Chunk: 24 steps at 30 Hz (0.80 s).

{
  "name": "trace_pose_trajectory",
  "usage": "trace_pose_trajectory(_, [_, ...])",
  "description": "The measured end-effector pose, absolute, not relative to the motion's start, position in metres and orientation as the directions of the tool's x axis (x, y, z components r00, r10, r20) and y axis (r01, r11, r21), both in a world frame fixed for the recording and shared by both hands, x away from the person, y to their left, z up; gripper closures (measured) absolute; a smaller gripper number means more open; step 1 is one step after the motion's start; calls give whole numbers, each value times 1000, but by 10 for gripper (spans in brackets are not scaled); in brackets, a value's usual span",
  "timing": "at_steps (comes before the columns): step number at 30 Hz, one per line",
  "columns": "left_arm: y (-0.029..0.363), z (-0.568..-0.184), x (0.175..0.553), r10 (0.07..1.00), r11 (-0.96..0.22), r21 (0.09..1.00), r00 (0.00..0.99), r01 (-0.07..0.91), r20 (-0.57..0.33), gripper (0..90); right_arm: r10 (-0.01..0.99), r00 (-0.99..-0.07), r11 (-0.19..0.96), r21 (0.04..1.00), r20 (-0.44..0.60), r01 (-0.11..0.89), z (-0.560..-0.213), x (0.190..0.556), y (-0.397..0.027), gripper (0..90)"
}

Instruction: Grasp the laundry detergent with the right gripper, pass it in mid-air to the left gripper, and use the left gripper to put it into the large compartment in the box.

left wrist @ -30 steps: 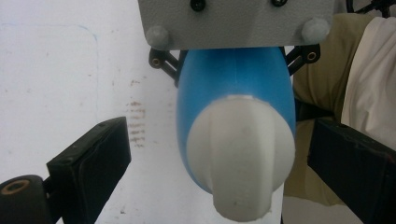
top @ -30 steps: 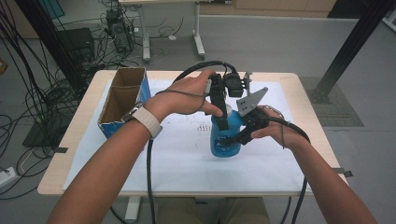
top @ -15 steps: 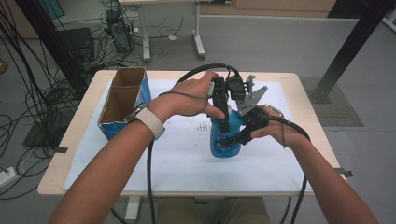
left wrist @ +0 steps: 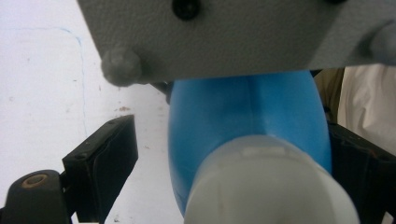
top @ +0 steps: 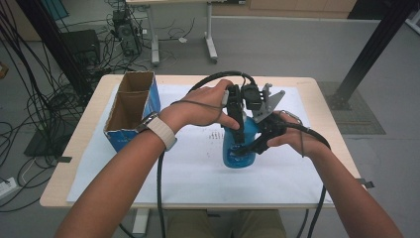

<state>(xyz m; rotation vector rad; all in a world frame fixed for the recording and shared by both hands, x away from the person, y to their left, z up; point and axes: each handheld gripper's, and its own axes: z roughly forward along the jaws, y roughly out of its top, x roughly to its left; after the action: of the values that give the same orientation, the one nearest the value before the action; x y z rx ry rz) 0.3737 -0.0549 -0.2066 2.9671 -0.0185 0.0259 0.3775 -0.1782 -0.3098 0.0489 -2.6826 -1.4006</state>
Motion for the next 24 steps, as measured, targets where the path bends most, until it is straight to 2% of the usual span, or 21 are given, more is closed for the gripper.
trace_pose_trajectory(12, [-54,-209,372,-27,-985,170,999,-30,17,194,-86,-992,577,816,92,26,-311,377,-177,430])
trace_pose_trajectory(24, [-55,-210,371,-50,-985,166,999,-50,4,331,-85,-994,582,813,75,12,-313,379,-175,430])
